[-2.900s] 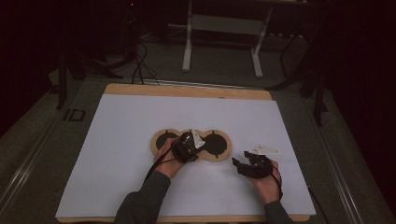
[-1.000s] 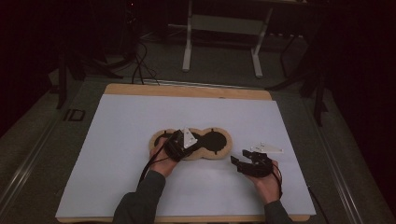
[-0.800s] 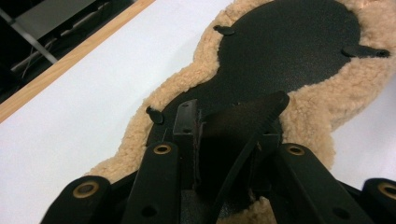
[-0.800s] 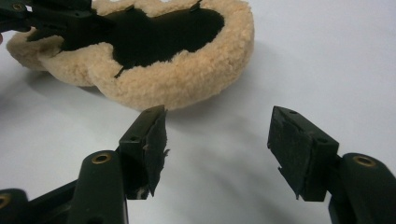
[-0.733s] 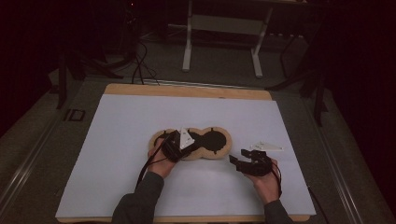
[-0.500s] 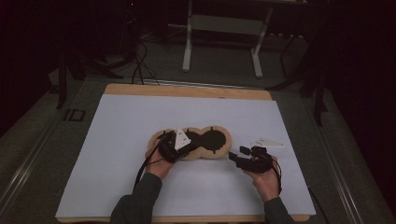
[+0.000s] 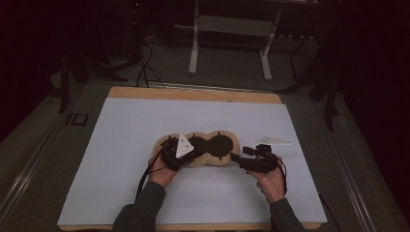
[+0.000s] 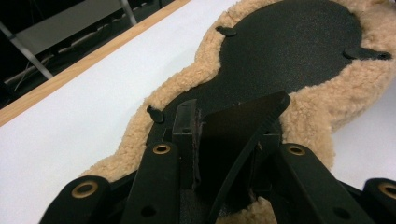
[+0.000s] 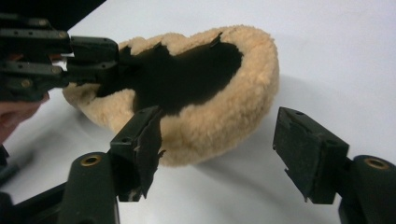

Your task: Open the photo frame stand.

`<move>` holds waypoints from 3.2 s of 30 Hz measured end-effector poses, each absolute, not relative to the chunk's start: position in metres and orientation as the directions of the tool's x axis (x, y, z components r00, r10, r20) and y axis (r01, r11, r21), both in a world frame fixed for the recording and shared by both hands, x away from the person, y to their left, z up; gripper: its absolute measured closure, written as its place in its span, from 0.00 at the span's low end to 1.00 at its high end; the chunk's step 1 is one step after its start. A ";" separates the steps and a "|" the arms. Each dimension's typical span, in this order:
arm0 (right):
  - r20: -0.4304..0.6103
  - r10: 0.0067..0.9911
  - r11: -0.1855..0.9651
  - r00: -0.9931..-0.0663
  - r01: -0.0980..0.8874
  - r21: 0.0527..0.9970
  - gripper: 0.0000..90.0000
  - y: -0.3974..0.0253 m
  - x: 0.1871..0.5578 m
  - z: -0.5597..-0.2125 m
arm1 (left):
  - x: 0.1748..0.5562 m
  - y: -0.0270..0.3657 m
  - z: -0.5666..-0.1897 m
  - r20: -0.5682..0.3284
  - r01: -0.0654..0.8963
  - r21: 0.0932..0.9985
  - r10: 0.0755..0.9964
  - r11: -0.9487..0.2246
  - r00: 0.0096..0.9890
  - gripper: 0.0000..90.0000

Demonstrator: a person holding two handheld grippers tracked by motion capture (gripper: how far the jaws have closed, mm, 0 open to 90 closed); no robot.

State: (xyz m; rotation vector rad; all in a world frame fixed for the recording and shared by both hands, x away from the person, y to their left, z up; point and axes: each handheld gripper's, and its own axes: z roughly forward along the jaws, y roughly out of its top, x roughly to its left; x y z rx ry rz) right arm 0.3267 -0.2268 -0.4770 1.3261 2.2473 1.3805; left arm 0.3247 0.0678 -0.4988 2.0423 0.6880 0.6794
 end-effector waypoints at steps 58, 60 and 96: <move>0.480 0.647 0.121 -0.593 0.701 0.703 0.45 -0.208 0.350 -0.467 | 0.313 0.092 -0.494 0.091 0.248 0.893 0.689 -0.377 0.719 0.62; 0.477 0.649 0.122 -0.593 0.699 0.704 0.47 -0.208 0.350 -0.466 | 0.313 0.092 -0.494 0.096 0.250 0.889 0.690 -0.385 0.718 0.60; 0.420 0.662 0.178 -0.621 0.674 0.717 0.56 -0.207 0.349 -0.466 | 0.279 0.143 -0.490 -0.018 0.300 0.902 0.665 -0.312 0.746 0.46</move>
